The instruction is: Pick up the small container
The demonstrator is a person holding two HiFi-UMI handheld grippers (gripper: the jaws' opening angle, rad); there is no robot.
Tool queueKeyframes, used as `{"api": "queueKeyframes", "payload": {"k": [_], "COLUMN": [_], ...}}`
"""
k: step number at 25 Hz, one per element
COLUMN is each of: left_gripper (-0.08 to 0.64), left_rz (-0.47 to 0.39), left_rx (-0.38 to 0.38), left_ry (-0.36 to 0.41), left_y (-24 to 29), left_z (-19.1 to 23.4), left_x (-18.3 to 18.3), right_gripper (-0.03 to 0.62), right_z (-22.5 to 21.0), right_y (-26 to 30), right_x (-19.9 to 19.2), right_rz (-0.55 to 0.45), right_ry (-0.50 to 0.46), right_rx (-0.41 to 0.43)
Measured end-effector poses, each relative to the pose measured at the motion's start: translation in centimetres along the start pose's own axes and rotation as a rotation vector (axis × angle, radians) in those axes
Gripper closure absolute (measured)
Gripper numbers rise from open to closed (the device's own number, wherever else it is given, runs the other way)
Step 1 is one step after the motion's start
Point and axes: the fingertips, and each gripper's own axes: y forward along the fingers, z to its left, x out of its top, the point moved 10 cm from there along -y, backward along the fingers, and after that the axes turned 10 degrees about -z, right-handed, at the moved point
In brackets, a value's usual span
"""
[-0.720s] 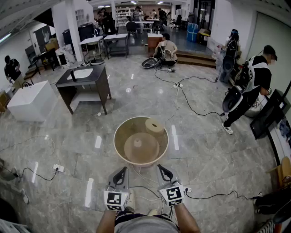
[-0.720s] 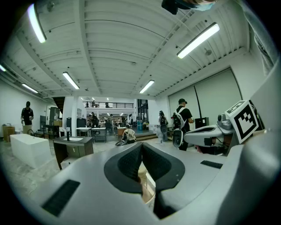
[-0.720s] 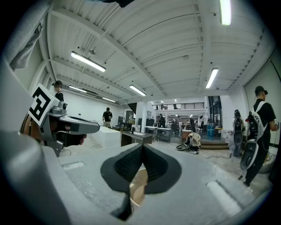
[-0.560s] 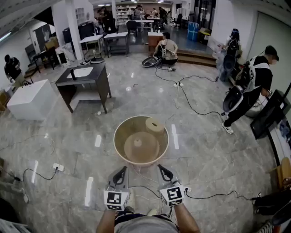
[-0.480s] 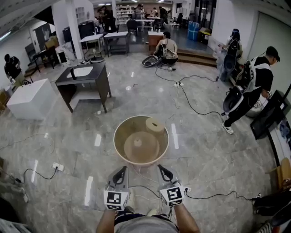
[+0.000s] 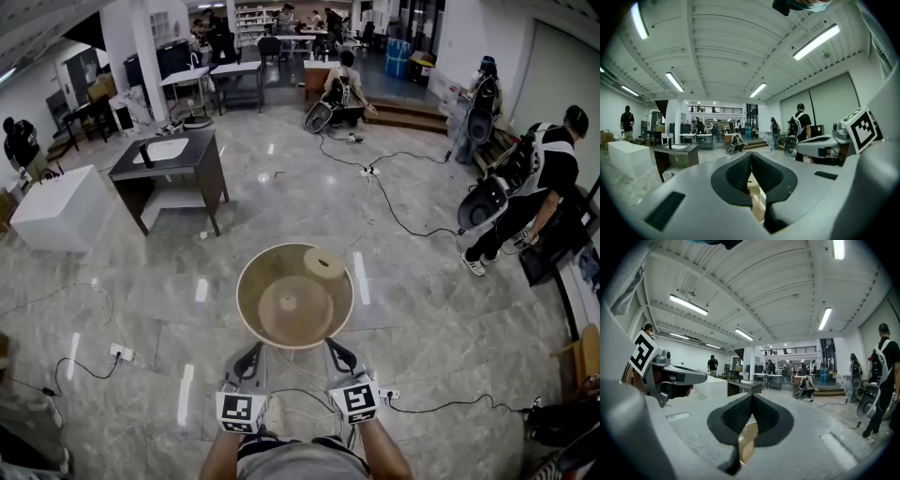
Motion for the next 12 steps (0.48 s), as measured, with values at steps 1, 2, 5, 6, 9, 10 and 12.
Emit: {"api": "queueKeyframes", "payload": {"k": [1, 2, 5, 6, 9, 10, 12], "left_gripper": [0.541, 0.541, 0.541, 0.541, 0.541, 0.541, 0.541], "left_rz": [-0.001, -0.001, 0.005, 0.006, 0.002, 0.000, -0.001], "left_rx": [-0.006, -0.013, -0.037, -0.045, -0.075, -0.087, -0.112], "left_ry": [0.000, -0.001, 0.004, 0.006, 0.009, 0.009, 0.004], "left_y": [0.6, 1.3, 3.1, 3.6, 5.0, 5.5, 6.5], "left_z": [0.7, 1.4, 3.9, 5.0, 8.2, 9.2, 10.9], "left_x": [0.1, 0.2, 0.2, 0.1, -0.2, -0.3, -0.6], "right_gripper": [0.591, 0.591, 0.591, 0.591, 0.591, 0.591, 0.591], "right_z": [0.0, 0.0, -0.1, 0.2, 1.3, 1.5, 1.9], "right_y": [0.9, 1.7, 4.4, 5.4, 8.3, 9.1, 10.7], "right_x": [0.1, 0.2, 0.4, 0.4, 0.3, 0.2, -0.1], "right_rz": [0.002, 0.004, 0.007, 0.005, 0.006, 0.011, 0.019], "right_ry": [-0.001, -0.003, -0.003, -0.003, -0.011, -0.012, -0.011], "right_rx": [-0.003, -0.008, -0.033, -0.041, -0.066, -0.074, -0.094]}}
